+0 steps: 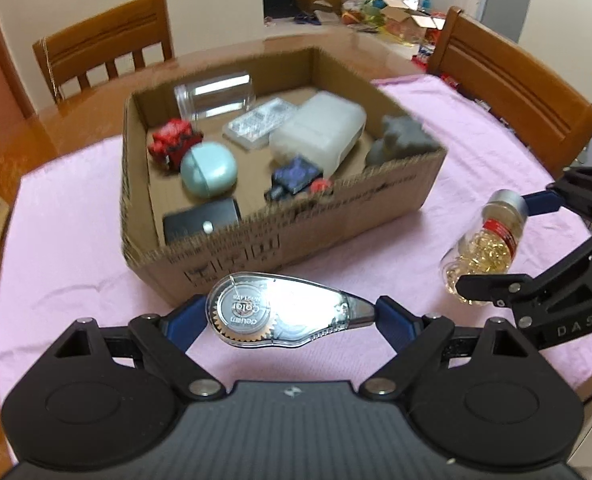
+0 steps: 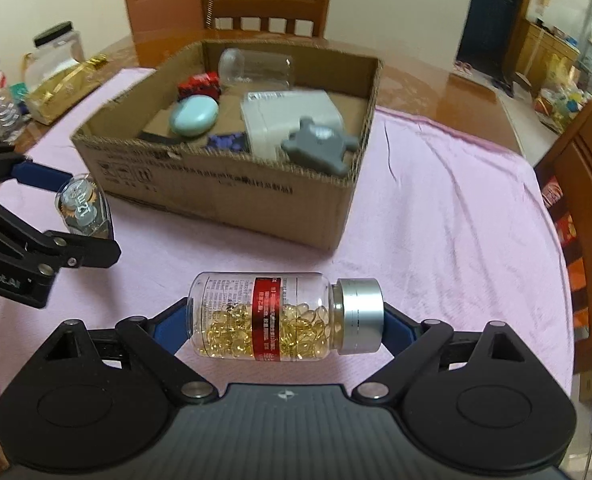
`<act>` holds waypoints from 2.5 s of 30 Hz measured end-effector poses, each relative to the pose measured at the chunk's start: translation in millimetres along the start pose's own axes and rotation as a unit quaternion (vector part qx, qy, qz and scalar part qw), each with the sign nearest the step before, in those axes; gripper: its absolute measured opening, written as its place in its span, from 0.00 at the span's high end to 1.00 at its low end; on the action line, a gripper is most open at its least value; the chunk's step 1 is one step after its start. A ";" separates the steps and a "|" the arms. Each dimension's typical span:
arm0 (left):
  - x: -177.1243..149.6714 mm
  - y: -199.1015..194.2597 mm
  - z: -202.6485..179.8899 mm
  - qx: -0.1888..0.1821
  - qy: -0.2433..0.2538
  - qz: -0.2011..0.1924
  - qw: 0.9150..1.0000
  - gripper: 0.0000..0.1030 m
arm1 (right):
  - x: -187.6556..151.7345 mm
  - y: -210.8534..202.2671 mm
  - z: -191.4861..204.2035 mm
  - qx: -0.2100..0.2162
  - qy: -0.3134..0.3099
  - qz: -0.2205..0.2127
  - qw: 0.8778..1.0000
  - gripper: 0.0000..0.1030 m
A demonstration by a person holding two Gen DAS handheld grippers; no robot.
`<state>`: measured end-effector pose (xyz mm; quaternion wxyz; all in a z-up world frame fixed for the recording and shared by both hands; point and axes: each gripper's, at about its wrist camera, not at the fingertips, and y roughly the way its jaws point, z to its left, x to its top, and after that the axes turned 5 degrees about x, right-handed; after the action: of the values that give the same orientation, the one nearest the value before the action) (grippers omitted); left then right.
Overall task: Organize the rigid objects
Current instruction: 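Carry the capsule bottle and correction tape over the box with both tools, then open the left tool over the box while the right tool drops the capsule bottle in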
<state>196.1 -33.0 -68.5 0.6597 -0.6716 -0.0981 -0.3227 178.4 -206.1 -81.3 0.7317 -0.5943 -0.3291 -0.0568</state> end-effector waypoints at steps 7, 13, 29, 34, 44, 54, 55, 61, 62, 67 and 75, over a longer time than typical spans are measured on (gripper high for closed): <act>36.1 -31.5 9.4 0.012 0.010 -0.056 0.998 0.13 | 20.9 -35.7 -4.3 0.024 -0.035 -0.017 0.999 0.07; 68.0 -12.5 22.4 0.029 -0.010 -0.077 0.997 0.13 | 42.3 -53.9 -5.5 0.022 -0.057 -0.040 0.997 0.07; 59.1 26.5 43.0 0.058 -0.068 -0.061 0.994 0.05 | 98.8 -55.9 -0.1 0.017 -0.093 -0.070 0.993 0.07; 50.5 -3.6 54.8 0.082 -0.088 -0.092 0.988 0.02 | 123.6 -41.9 0.2 0.021 -0.102 -0.062 0.993 0.07; 19.9 -37.1 80.2 0.116 -0.139 -0.118 0.976 0.01 | 178.7 10.4 -2.4 0.025 -0.101 -0.031 0.994 0.06; 2.5 -47.4 90.7 0.153 -0.161 -0.113 0.969 0.01 | 213.3 64.3 -23.1 0.007 -0.058 0.001 0.998 0.06; 2.3 -47.3 90.7 0.156 -0.161 -0.112 0.968 0.01 | 215.4 67.9 -25.4 0.008 -0.053 0.004 0.999 0.06; 3.3 -50.2 89.6 0.166 -0.158 -0.118 0.966 0.01 | 218.9 78.6 -36.9 0.008 -0.029 0.015 0.999 0.00; 4.2 -50.5 89.6 0.167 -0.158 -0.119 0.966 0.01 | 219.1 76.9 -37.6 0.006 -0.029 0.011 1.000 0.00; 9.0 -53.1 87.2 0.168 -0.158 -0.127 0.965 0.01 | 219.2 64.4 -38.7 0.006 -0.026 0.002 1.000 0.00; 17.9 -62.4 79.8 0.186 -0.152 -0.135 0.961 0.01 | 205.3 30.5 -29.2 0.005 -0.021 -0.008 1.000 0.00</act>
<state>199.5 44.3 -0.8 0.7007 -0.5587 -0.3453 -0.2787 364.5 -160.6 3.8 0.7273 -0.5890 -0.3491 -0.0484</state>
